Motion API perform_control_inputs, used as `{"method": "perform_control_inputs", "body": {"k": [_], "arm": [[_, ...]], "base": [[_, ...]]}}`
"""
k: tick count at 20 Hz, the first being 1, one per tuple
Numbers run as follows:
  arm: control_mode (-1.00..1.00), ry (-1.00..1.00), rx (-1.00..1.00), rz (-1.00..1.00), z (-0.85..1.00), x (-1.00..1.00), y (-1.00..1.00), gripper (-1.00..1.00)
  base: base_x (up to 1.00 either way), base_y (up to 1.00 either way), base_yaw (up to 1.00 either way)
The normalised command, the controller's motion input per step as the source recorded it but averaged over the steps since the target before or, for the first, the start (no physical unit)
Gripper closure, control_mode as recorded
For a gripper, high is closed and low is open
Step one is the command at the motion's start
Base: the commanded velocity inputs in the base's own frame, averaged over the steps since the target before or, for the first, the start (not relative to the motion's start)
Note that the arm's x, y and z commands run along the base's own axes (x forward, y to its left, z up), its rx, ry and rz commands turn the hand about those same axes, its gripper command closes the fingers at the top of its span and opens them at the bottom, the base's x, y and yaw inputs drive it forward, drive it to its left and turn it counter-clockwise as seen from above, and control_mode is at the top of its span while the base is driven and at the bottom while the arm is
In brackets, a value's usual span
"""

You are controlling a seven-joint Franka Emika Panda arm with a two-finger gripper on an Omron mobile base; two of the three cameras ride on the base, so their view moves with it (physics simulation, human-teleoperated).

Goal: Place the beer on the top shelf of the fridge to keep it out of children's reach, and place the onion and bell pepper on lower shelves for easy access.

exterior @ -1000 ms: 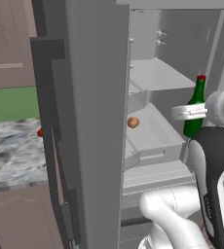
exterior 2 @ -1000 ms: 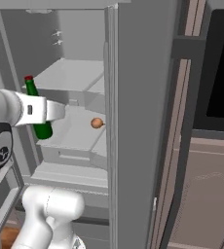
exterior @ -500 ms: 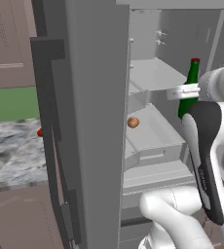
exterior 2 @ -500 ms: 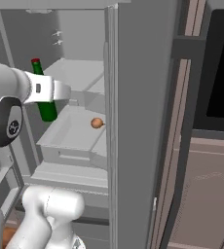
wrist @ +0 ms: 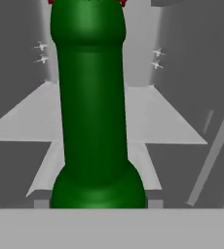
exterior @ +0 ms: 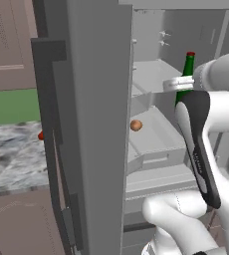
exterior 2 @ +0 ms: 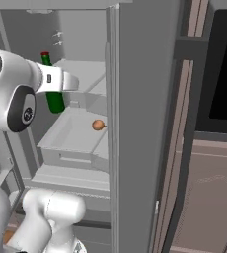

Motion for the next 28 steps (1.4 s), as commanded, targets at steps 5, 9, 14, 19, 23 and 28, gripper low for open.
{"method": "perform_control_inputs", "body": {"k": [5, 9, 14, 19, 23, 28], "arm": [[-1.00, -0.09, 0.00, 0.00, 0.15, 0.37, 0.00, 1.00], [-1.00, -0.03, 0.01, 0.00, 0.01, 0.45, 0.00, 1.00], [-1.00, 0.00, 0.08, 0.00, 0.00, 0.51, 0.00, 1.00], [-1.00, 0.00, 0.14, 0.00, 0.00, 0.54, 0.00, 1.00], [-1.00, 0.00, 0.08, 0.00, 0.00, 0.51, 0.00, 1.00], [-1.00, 0.00, 0.00, 0.00, -0.02, 0.46, 0.00, 1.00]], "base": [[0.00, 0.00, 0.00], [0.00, 0.00, 0.00], [0.00, 0.00, 0.00], [0.00, 0.00, 0.00], [0.00, 0.00, 0.00], [0.00, 0.00, 0.00]]}}
